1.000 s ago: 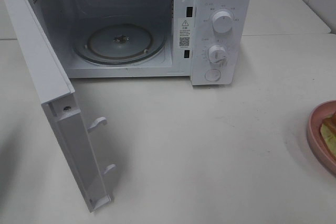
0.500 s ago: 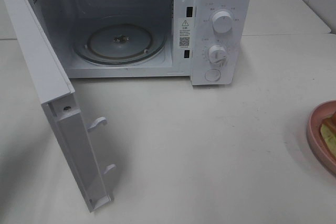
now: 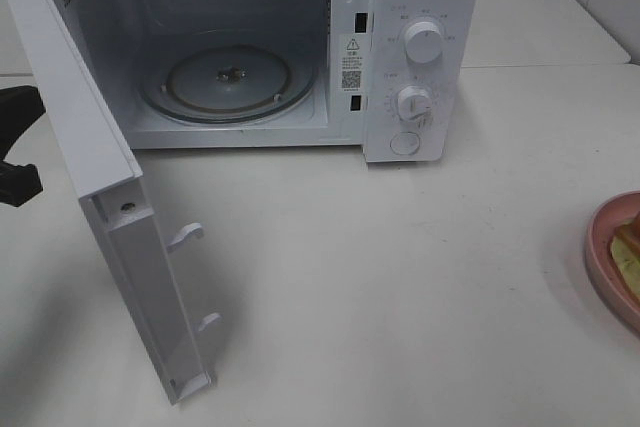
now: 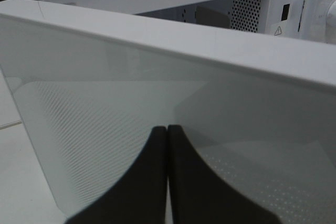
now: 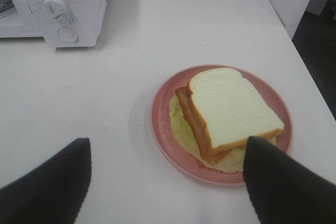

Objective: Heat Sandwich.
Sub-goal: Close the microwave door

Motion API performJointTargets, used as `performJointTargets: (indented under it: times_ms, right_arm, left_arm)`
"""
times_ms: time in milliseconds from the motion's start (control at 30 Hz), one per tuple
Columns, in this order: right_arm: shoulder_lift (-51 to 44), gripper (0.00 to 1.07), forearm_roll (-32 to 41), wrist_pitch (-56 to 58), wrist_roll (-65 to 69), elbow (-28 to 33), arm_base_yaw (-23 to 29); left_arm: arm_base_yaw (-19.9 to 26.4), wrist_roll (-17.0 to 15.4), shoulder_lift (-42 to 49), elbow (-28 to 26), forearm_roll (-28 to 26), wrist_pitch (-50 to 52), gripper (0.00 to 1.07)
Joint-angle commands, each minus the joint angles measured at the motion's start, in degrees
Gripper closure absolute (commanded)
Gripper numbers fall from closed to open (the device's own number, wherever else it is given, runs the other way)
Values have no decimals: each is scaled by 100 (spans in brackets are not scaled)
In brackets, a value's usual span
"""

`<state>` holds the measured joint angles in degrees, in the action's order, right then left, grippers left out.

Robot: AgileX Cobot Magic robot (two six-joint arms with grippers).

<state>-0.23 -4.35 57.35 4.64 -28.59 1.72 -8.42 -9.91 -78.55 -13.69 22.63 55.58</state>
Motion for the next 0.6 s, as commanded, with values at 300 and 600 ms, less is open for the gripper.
performJointTargets:
  times_ms: [300, 600]
  right_arm:
    - [-155, 32, 11, -29, -52, 6, -40]
    - [-155, 32, 11, -29, -52, 6, -40]
  left_arm:
    - [-470, 183, -281, -218, -607, -189, 107]
    - [-1094, 447, -802, -493, -1089, -120, 107]
